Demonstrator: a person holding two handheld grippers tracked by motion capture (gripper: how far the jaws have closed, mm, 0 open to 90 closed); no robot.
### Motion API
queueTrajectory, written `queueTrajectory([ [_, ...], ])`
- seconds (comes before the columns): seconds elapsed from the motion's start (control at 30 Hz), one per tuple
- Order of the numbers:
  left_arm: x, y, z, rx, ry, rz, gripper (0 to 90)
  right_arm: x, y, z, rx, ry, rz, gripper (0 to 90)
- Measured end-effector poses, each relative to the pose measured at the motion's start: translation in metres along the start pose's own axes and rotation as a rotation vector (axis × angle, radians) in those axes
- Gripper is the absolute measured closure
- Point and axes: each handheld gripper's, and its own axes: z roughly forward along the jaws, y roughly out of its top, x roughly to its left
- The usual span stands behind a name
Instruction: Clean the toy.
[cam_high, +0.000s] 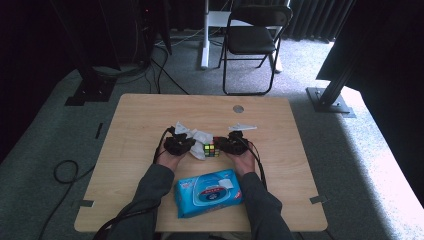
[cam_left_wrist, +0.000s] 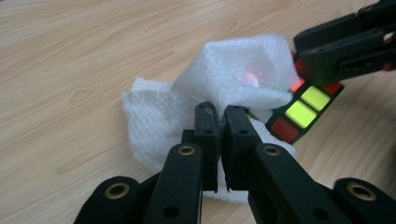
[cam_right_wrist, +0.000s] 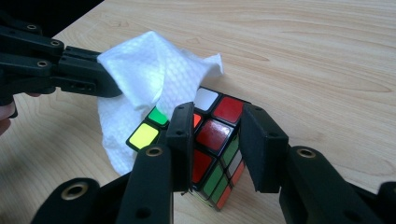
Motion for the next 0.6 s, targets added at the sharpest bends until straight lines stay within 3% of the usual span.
queueTrajectory([
  [0.43, -0.008, 0.009, 0.011, -0.053, -0.035, -0.034, 85.6, -0.001, 0.0, 0.0, 0.0, 0.008, 0.015, 66.9],
  [0.6, -0.013, 0.009, 0.018, -0.05, -0.042, -0.033, 86.4, 0.0, 0.0, 0.0, 0.001, 0.008, 0.014, 68.0],
])
